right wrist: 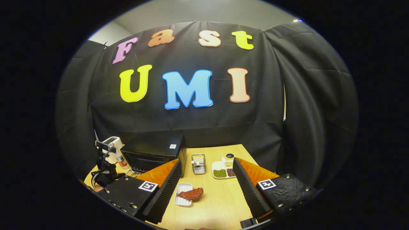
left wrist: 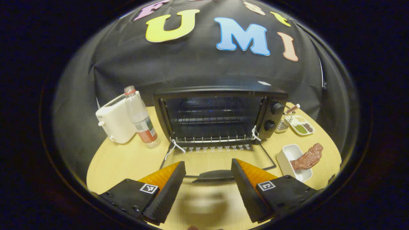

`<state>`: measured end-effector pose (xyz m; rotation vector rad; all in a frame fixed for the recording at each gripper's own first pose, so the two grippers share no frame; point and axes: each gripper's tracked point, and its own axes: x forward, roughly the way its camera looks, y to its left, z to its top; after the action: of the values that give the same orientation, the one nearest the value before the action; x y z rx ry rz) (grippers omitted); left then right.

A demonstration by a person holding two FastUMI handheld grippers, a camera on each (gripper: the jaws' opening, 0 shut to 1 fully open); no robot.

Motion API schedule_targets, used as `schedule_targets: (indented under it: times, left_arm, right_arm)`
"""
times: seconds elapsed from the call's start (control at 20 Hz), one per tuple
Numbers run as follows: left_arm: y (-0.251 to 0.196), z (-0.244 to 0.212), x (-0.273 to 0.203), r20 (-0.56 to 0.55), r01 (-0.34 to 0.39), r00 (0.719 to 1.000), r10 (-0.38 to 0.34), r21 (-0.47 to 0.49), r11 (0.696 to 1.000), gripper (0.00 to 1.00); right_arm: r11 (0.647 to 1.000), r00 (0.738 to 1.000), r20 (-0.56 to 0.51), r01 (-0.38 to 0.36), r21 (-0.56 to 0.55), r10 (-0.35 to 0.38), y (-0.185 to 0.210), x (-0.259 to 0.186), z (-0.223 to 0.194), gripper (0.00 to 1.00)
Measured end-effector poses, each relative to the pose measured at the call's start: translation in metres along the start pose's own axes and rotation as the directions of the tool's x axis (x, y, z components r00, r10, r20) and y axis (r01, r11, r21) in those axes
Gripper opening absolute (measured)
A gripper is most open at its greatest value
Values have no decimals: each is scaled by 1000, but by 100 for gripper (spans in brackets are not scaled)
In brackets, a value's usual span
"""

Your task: Open the electric oven with the left hand, put the food in, and close the electric oven.

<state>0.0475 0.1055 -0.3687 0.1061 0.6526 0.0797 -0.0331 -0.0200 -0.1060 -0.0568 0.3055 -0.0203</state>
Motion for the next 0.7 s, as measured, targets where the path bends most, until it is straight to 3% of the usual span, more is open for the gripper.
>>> schedule_targets:
  times: [0.05, 0.2, 0.35, 0.55, 0.7]
  left_arm:
    - [-3, 18, -8, 39, 7, 999, -7, 4, 1000, 100]
    - [-19, 79, -43, 177, 32, 984, -35, 18, 999, 97]
    - [-36, 149, -92, 330, 53, 942, -55, 14, 998, 100]
    - [-48, 224, -158, 482, 71, 873, -66, 8, 997, 96]
    - [-47, 247, -193, 526, 54, 849, -45, -2, 999, 91]
  right_arm:
    - [1000, 1000, -15, -5, 5, 5, 0, 3, -4, 98]
    - [999, 996, -83, -34, 23, 35, -2, 16, -27, 98]
    - [995, 982, -170, -70, 68, 81, -6, 35, -57, 98]
    - [979, 933, -326, -92, 184, 149, -13, 59, -111, 98]
    - [963, 891, -407, -102, 250, 200, -14, 76, -146, 98]
